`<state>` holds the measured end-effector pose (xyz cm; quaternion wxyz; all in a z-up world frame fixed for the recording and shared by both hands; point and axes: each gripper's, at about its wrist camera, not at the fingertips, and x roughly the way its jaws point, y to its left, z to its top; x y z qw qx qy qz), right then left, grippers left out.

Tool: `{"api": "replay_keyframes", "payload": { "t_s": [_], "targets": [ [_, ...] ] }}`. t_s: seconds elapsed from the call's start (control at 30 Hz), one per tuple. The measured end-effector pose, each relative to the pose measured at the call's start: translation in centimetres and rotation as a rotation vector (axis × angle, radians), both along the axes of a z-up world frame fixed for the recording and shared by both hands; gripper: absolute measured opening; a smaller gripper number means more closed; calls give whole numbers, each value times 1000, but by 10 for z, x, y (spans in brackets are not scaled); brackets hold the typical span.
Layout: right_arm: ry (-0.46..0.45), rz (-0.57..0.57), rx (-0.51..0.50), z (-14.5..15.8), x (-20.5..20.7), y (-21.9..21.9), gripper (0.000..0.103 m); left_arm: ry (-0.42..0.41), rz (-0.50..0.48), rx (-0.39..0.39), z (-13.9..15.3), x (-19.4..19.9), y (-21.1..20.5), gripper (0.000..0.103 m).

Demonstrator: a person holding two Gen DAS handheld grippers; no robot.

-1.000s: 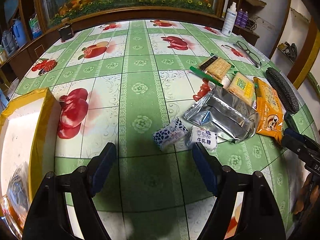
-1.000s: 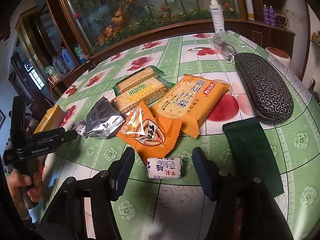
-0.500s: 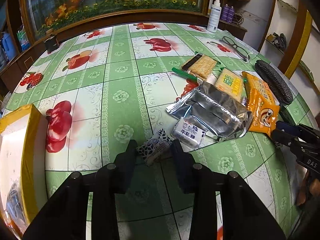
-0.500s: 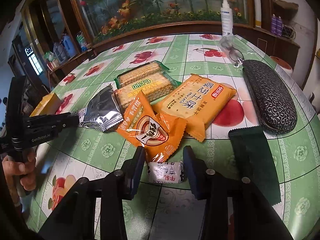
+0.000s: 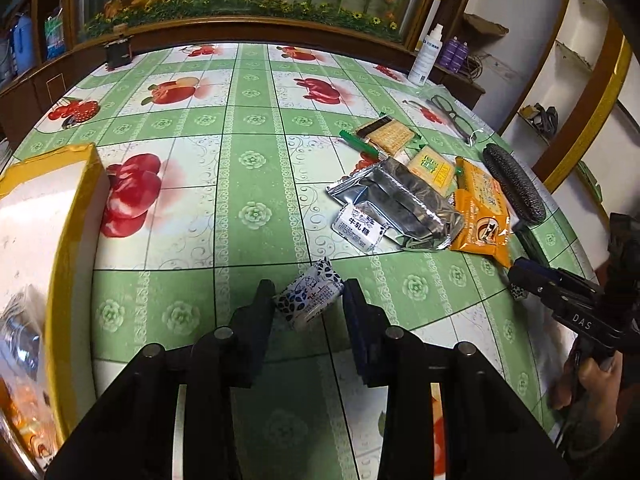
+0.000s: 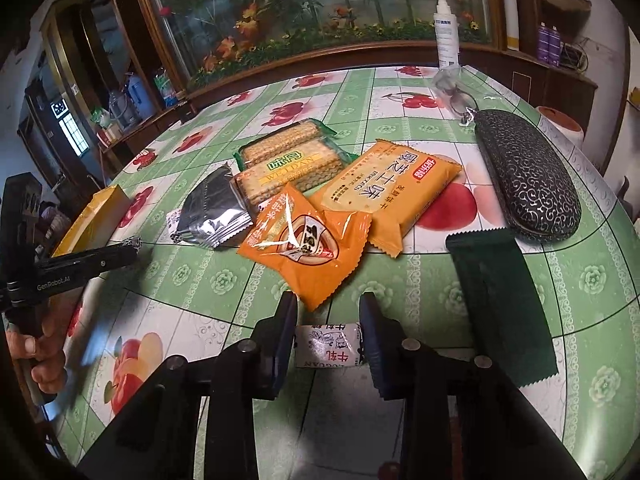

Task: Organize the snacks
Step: 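Carry both white candy packs over the tray with both grippers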

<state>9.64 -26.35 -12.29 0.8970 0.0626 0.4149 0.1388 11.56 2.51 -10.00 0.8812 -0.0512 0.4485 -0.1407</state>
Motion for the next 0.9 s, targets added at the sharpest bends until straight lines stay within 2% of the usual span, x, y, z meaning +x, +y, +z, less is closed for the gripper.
{"api": "replay_keyframes", "payload": {
  "t_s": [0.47, 0.9],
  "targets": [
    [-52, 118, 81, 23, -30, 40, 33, -78, 66, -3, 29, -55, 22, 32],
    [-123, 256, 63, 49, -61, 100, 33, -139, 158, -18, 49, -101, 64, 32]
  ]
}}
